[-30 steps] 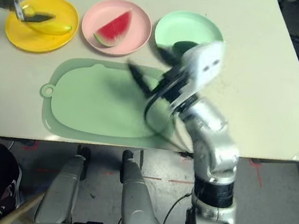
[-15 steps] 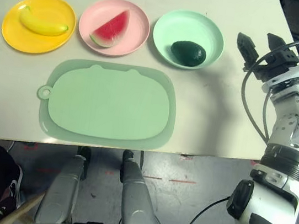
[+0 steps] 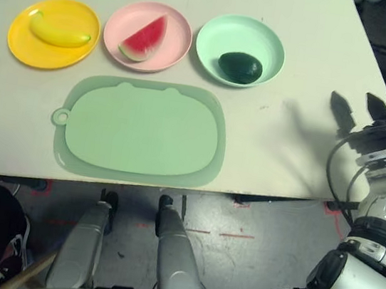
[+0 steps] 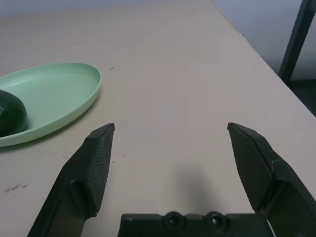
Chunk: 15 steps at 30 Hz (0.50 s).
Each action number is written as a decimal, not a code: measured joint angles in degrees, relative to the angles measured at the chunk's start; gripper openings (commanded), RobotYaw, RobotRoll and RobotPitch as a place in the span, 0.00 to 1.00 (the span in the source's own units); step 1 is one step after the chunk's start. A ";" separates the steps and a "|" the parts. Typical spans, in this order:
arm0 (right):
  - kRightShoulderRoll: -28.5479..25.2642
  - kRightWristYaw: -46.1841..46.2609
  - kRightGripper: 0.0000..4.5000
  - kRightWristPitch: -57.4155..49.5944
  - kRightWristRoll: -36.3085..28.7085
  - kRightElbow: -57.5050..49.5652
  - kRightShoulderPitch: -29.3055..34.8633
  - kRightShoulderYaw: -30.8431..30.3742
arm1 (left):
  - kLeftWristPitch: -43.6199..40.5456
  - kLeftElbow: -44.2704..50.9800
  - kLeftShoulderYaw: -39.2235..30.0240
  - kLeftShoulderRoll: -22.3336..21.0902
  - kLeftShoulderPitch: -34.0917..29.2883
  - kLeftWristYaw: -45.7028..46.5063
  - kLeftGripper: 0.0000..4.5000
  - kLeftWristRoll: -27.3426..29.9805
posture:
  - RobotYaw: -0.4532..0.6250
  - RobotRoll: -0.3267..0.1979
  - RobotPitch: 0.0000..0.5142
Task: Place the fruits into color-matched plates.
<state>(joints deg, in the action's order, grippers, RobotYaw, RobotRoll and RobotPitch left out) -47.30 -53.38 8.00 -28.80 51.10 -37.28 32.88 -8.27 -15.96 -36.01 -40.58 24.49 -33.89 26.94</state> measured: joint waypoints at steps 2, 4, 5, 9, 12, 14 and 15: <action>-0.28 -0.35 1.00 0.00 -0.37 0.93 0.01 0.28 | 0.02 1.14 -0.48 1.75 -3.76 1.48 0.99 0.22 | 0.38 0.62 0.85; -0.48 -1.21 1.00 0.02 -0.39 2.03 0.42 0.48 | 0.03 1.39 -0.71 3.83 -6.62 2.88 0.99 0.57 | 0.38 0.62 0.84; -0.48 -1.67 1.00 0.02 -0.38 2.38 0.68 0.47 | 0.02 1.60 -0.85 4.67 -7.77 3.43 0.99 0.91 | 0.38 0.62 0.84; -0.39 -3.39 1.00 -0.10 -0.34 2.81 2.13 0.11 | -0.08 3.76 -1.33 6.79 -10.94 5.43 0.99 2.51 | 0.39 0.62 0.83; -0.15 -4.17 1.00 -0.14 -0.33 2.10 2.12 -0.44 | -0.09 6.34 -1.43 6.86 -11.50 6.01 0.99 3.55 | 0.40 0.62 0.83; -0.12 -4.78 1.00 -0.07 -0.33 2.17 2.00 -0.62 | -0.09 7.69 -1.43 6.81 -12.12 5.99 0.99 3.87 | 0.40 0.62 0.83; -0.12 -5.22 1.00 0.09 -0.33 2.43 1.95 -0.62 | -0.09 8.12 -1.39 6.71 -12.71 5.97 0.99 3.82 | 0.40 0.62 0.82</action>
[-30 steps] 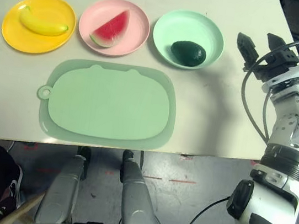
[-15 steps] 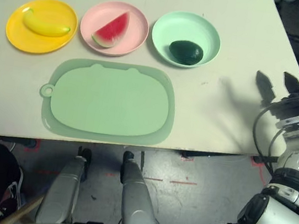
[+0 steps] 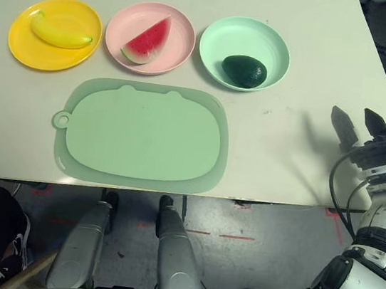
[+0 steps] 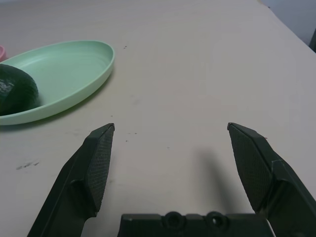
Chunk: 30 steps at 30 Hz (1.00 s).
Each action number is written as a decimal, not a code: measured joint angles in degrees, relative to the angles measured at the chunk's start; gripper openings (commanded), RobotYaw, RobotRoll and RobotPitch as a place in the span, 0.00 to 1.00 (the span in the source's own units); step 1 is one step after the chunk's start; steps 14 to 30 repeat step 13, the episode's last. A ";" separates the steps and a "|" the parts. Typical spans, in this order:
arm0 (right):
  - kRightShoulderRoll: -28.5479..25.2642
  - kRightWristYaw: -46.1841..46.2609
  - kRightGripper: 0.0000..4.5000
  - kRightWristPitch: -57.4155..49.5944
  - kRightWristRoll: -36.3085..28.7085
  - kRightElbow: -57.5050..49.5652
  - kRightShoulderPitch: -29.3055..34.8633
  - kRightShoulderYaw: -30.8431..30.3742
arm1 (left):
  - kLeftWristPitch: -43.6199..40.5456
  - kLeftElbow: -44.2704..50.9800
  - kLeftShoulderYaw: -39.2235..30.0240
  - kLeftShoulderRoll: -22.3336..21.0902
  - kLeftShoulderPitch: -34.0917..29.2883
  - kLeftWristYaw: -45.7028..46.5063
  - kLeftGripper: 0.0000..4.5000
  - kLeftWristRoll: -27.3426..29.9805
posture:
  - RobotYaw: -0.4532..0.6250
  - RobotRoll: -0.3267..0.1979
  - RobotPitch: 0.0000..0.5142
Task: Place the fruits into color-matched plates.
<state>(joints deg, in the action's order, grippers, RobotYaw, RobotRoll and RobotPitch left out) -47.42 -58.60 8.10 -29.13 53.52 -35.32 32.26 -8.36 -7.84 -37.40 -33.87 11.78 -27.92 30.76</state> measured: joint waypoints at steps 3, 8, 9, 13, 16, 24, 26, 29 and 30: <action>0.03 -0.36 1.00 0.42 0.07 1.02 -0.26 -0.05 | 0.00 0.78 0.29 -0.07 -1.18 0.07 0.99 -0.34 | 0.41 0.62 0.82; 0.32 -0.36 1.00 0.57 0.23 1.04 -0.78 -0.22 | 0.01 1.51 1.78 0.12 -1.52 0.68 0.99 -0.84 | 0.40 0.62 0.80; 0.36 -0.36 1.00 0.57 0.23 1.03 -0.76 -0.22 | 0.01 1.70 2.02 0.30 -1.49 0.97 0.99 -0.94 | 0.40 0.62 0.80; 0.66 -0.31 1.00 0.60 0.23 0.99 -0.59 -0.22 | 0.09 1.97 2.73 0.69 -0.53 1.70 0.99 -1.05 | 0.40 0.62 0.78; 0.66 -0.31 1.00 0.60 0.23 0.99 -0.59 -0.22 | 0.09 1.97 2.73 0.69 -0.53 1.70 0.99 -1.05 | 0.40 0.62 0.78; 0.66 -0.31 1.00 0.60 0.23 0.99 -0.59 -0.22 | 0.09 1.97 2.73 0.69 -0.53 1.70 0.99 -1.05 | 0.40 0.62 0.78; 0.66 -0.31 1.00 0.60 0.23 0.99 -0.59 -0.22 | 0.09 1.97 2.73 0.69 -0.53 1.70 0.99 -1.05 | 0.40 0.62 0.78; 0.66 -0.31 1.00 0.60 0.23 0.99 -0.59 -0.22 | 0.09 1.97 2.73 0.69 -0.53 1.70 0.99 -1.05 | 0.40 0.62 0.78; 0.66 -0.31 1.00 0.60 0.23 0.99 -0.59 -0.22 | 0.09 1.97 2.73 0.69 -0.53 1.70 0.99 -1.05 | 0.40 0.62 0.78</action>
